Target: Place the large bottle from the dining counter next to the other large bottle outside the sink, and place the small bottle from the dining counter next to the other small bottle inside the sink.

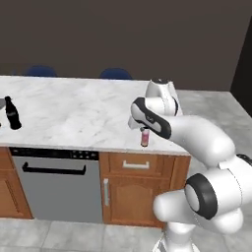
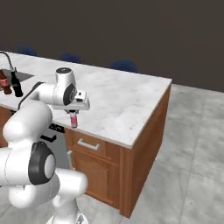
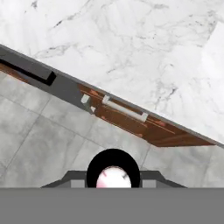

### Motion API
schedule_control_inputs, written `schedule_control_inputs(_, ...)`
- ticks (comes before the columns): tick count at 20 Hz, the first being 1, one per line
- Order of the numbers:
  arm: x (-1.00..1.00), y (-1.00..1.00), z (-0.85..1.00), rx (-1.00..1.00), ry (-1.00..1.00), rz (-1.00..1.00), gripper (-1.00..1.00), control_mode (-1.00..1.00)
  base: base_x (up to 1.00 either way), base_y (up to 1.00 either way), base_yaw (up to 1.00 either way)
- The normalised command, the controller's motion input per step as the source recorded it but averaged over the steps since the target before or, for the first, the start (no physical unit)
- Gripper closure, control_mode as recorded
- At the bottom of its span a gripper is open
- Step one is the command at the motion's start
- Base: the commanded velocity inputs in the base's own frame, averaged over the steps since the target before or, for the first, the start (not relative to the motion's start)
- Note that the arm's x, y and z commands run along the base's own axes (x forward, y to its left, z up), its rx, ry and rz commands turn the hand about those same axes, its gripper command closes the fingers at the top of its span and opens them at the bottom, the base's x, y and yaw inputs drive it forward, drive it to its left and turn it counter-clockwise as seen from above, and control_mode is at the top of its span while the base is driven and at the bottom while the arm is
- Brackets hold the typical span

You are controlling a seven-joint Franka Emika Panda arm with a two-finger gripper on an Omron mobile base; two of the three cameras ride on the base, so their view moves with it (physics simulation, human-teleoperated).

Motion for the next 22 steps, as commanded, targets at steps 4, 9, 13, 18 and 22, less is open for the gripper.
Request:
schedule_control_inputs(4, 0.0, 0.0, 0.0, 0.0, 0.0, 0.0, 1.0, 1.0, -0.24, 1.0, -0.36)
schedule_control_inputs(9, 0.0, 0.0, 0.0, 0.0, 0.0, 0.0, 1.0, 1.0, -0.05, 1.0, -0.34)
schedule_control_inputs(13, 0.0, 0.0, 0.0, 0.0, 0.0, 0.0, 1.0, 1.0, -0.03, 1.0, -0.33)
schedule_control_inputs(18, 0.0, 0.0, 0.0, 0.0, 0.0, 0.0, 1.0, 1.0, 0.0, 1.0, -0.34)
schedule_control_inputs(22, 0.0, 0.0, 0.0, 0.0, 0.0, 0.0, 1.0, 1.0, 0.0, 1.0, -0.35)
